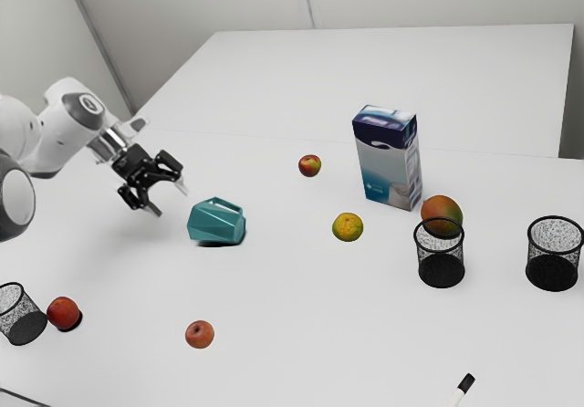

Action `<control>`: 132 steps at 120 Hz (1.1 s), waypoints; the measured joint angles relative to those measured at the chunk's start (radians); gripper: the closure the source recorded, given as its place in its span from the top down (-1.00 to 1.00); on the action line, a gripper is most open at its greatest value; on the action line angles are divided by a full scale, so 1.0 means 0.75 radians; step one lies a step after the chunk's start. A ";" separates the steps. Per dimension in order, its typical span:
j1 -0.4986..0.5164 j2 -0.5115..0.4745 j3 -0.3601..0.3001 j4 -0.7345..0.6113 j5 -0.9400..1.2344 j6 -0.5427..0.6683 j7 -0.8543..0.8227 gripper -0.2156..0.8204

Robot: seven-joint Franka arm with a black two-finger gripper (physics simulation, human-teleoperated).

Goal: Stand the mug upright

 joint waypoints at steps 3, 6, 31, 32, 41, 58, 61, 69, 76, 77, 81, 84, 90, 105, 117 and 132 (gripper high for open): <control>-0.001 0.009 -0.001 0.001 -0.014 0.005 0.004 0.58; -0.003 0.017 -0.002 0.001 -0.027 0.009 0.007 0.58; -0.009 0.065 -0.046 0.000 -0.136 0.058 0.029 0.58; -0.010 0.066 -0.047 -0.001 -0.141 0.059 0.030 0.58; -0.011 0.076 -0.059 -0.002 -0.177 0.070 0.035 0.58; -0.012 0.097 -0.084 -0.015 -0.254 0.084 0.043 0.58; -0.012 0.103 -0.086 -0.017 -0.268 0.085 0.045 0.58; -0.012 0.112 -0.089 -0.019 -0.296 0.088 0.047 0.58; -0.012 0.114 -0.089 -0.017 -0.303 0.091 0.050 0.39; -0.012 0.114 -0.089 -0.016 -0.303 0.091 0.050 0.35; -0.011 0.115 -0.088 -0.014 -0.300 0.092 0.051 0.17; -0.011 0.115 -0.088 -0.014 -0.299 0.093 0.052 0.03; -0.011 0.114 -0.088 -0.012 -0.296 0.094 0.053 -0.21; -0.012 0.113 -0.088 -0.008 -0.294 0.096 0.056 -0.58; -0.017 0.110 -0.090 -0.001 -0.291 0.099 0.054 -0.72; -0.030 0.103 -0.109 0.014 -0.288 0.105 0.039 -0.82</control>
